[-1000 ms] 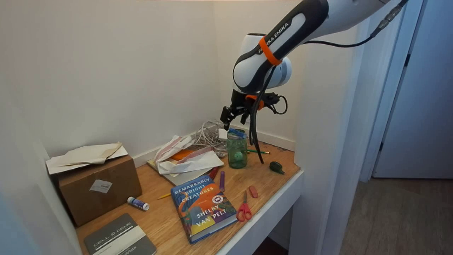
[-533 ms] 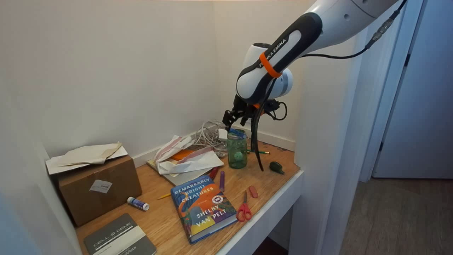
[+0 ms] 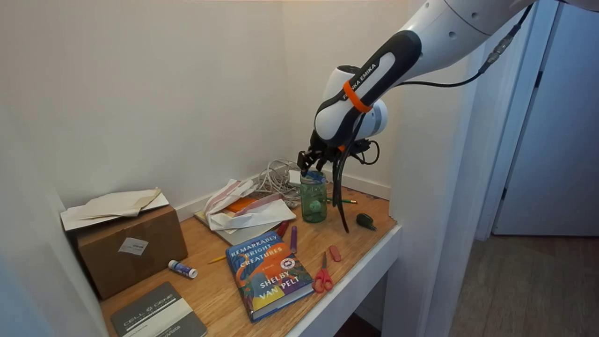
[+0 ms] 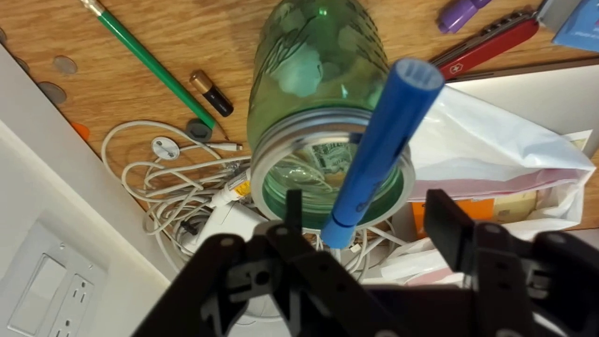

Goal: Put the blue marker on the table then put the purple marker on the green bottle

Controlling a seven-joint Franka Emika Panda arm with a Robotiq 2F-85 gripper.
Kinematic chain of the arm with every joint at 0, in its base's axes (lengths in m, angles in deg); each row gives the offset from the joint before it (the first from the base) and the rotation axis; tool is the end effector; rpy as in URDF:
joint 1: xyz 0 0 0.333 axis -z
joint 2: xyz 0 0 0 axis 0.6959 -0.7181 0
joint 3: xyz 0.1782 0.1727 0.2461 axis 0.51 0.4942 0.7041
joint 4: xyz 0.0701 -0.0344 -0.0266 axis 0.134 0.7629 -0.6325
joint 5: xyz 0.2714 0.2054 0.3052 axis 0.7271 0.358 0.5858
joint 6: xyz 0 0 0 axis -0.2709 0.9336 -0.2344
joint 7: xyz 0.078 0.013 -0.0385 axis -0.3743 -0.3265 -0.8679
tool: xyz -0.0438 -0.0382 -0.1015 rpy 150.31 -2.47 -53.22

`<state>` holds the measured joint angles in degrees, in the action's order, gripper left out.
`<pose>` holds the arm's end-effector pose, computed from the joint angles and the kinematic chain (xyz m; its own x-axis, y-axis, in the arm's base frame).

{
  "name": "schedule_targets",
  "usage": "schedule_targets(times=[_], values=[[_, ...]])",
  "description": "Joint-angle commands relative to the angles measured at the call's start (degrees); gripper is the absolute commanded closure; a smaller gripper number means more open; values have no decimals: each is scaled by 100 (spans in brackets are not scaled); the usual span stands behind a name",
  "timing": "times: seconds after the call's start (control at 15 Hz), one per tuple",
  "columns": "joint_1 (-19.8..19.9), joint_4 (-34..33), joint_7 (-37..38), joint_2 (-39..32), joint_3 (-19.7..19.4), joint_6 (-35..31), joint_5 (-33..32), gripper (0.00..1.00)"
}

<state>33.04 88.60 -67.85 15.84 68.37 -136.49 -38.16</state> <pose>0.7262 0.2109 0.2831 0.8277 0.2930 0.4786 0.3295 -0.9441 0.0082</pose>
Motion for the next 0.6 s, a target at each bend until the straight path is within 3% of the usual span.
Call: schedule_targets(times=[0.0,0.4,0.53], values=[[36,-12,9,-61,-13,-176,-24,42],[78,19,0,-51,4,-234,5,90],[103,21,-15,-53,30,-220,32,100]])
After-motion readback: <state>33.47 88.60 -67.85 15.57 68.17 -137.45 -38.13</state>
